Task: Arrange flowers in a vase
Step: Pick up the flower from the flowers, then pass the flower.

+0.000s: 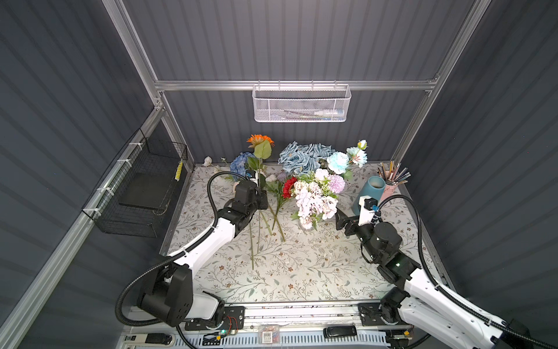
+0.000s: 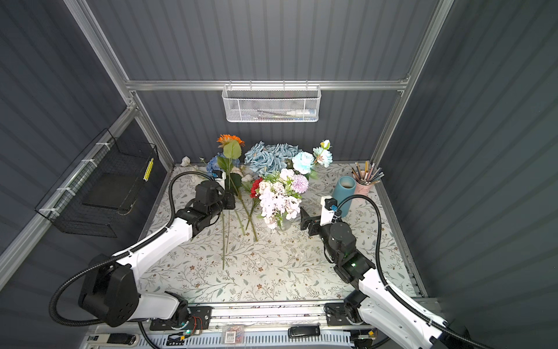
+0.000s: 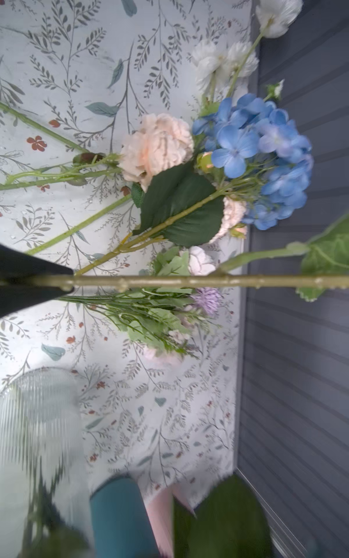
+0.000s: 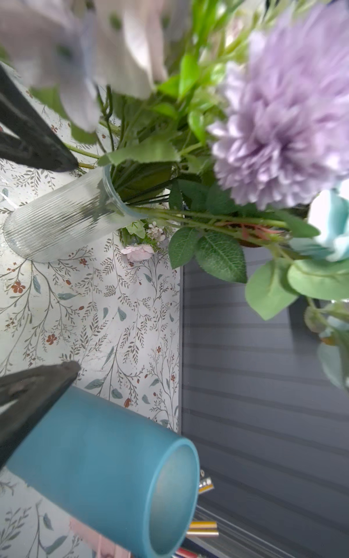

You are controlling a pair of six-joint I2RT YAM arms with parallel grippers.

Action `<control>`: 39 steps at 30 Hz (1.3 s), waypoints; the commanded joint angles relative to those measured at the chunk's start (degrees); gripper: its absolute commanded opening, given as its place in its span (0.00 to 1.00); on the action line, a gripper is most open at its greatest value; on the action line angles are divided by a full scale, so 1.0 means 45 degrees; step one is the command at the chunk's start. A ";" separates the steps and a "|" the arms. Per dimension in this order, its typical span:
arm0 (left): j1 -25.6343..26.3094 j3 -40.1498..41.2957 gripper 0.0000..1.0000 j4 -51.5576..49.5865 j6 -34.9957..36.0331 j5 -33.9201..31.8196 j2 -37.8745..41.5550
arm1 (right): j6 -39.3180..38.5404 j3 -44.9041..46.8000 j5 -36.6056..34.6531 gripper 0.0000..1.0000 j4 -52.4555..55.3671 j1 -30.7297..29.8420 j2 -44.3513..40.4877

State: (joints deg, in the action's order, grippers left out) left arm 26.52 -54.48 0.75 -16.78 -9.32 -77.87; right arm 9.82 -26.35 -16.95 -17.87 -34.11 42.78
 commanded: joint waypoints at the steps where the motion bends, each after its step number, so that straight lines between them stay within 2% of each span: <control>1: -0.0054 0.0684 0.00 0.1066 -0.0259 0.0437 0.0980 | -0.0438 -0.0916 0.0243 0.99 0.0902 0.0065 -0.0736; 7: -0.0054 0.1200 0.00 0.3176 0.0170 0.2690 0.2712 | -0.0620 -0.2807 0.2317 0.99 0.2312 0.0058 -0.1018; 13: -0.0054 0.1174 0.00 0.4645 0.0093 0.5254 0.3906 | -0.0538 -0.4359 0.3880 0.92 0.2751 -0.0367 0.0102; 21: -0.0054 0.0595 0.00 0.6456 -0.1115 0.8223 0.3998 | -0.1323 -0.6256 0.4906 0.85 0.2654 -0.2754 0.2654; 26: -0.0036 0.0698 0.00 0.8718 -0.2383 0.9370 0.3499 | -0.1207 -0.7154 0.5711 0.84 0.2380 -0.3519 0.4081; 33: 0.0509 0.1216 0.00 1.1735 -0.3799 1.0099 0.3003 | -0.0724 -0.7304 0.6319 0.81 0.1196 -0.3629 0.5057; 39: 0.0886 0.1292 0.00 1.2937 -0.4718 1.0483 0.2232 | -0.0801 -0.7192 0.6579 0.71 0.0515 -0.3629 0.5411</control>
State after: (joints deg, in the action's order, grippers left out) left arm 29.76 -49.43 53.08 -34.39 35.42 -66.67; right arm 6.04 -57.93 11.09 -11.92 -50.30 66.87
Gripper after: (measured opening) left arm 0.063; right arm 0.725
